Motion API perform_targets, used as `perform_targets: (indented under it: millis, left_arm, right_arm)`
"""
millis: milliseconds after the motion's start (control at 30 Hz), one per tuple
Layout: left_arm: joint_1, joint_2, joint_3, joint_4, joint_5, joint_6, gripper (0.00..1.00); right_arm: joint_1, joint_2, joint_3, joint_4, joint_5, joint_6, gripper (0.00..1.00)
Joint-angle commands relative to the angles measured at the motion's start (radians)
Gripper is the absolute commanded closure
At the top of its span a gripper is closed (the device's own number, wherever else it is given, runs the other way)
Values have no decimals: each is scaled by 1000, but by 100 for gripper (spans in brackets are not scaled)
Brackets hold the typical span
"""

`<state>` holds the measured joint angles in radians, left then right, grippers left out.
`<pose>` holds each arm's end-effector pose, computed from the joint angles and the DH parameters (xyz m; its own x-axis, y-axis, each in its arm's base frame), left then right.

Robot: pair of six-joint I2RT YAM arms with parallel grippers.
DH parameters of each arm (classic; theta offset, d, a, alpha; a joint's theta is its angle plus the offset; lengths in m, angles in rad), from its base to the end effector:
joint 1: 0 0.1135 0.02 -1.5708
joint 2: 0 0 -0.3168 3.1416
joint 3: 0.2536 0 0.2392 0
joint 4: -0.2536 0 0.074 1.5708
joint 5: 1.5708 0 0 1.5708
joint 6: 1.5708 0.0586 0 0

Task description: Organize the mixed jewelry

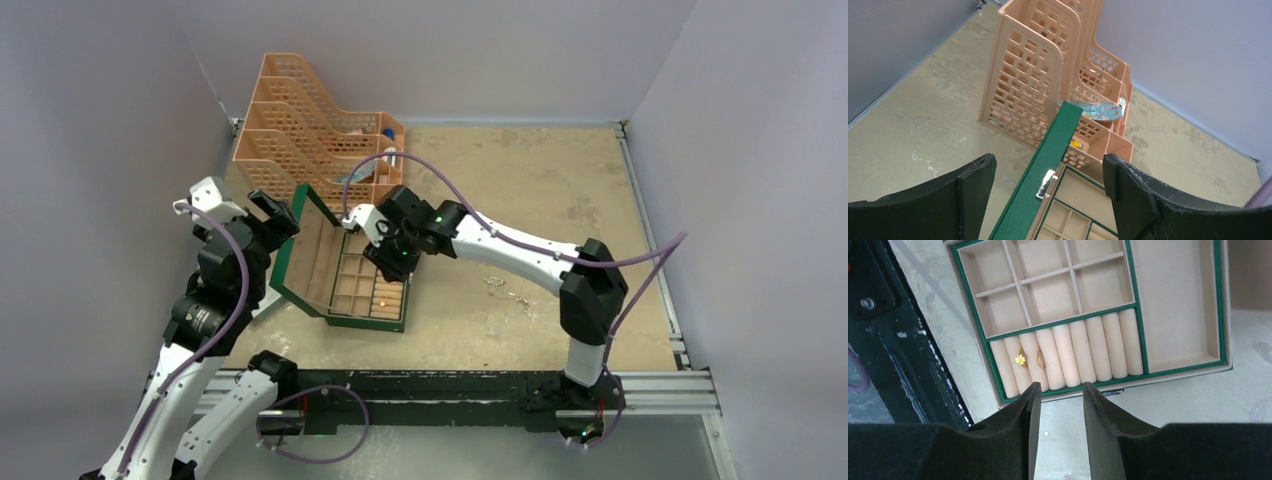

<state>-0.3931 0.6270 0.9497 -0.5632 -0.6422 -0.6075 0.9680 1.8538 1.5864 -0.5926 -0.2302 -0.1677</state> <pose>0.0887 0.0012 0.4009 -0.0490 -0.4745 -0.8789 -0.3149 0.8424 -0.4372 0.2346 0.3644 0.3151 -0.2757 -0.6872 -0.6721 -0.9457 0.3192 0.0616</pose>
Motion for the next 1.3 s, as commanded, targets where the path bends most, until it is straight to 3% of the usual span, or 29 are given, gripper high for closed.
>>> perform_targets:
  millis: [0, 233, 367, 633, 933, 1267]
  left_arm:
    - [3, 23, -9, 86, 96, 57, 22]
    - [3, 44, 45, 128, 396, 141, 21]
    - [3, 72, 77, 103, 581, 166, 19]
    - [3, 224, 180, -17, 788, 181, 19]
    - [2, 365, 112, 140, 1043, 166, 19]
    - [0, 424, 60, 212, 1058, 146, 25]
  right_arm:
    - [-5, -131, -111, 181, 112, 148, 61]
    - [-44, -399, -408, 539, 389, 496, 53]
    - [-116, -495, -530, 608, 492, 671, 49]
    - [-159, -526, -607, 517, 626, 835, 45]
    - [-186, -532, -707, 401, 724, 1025, 44]
    - [-316, -469, -785, 374, 736, 1076, 51]
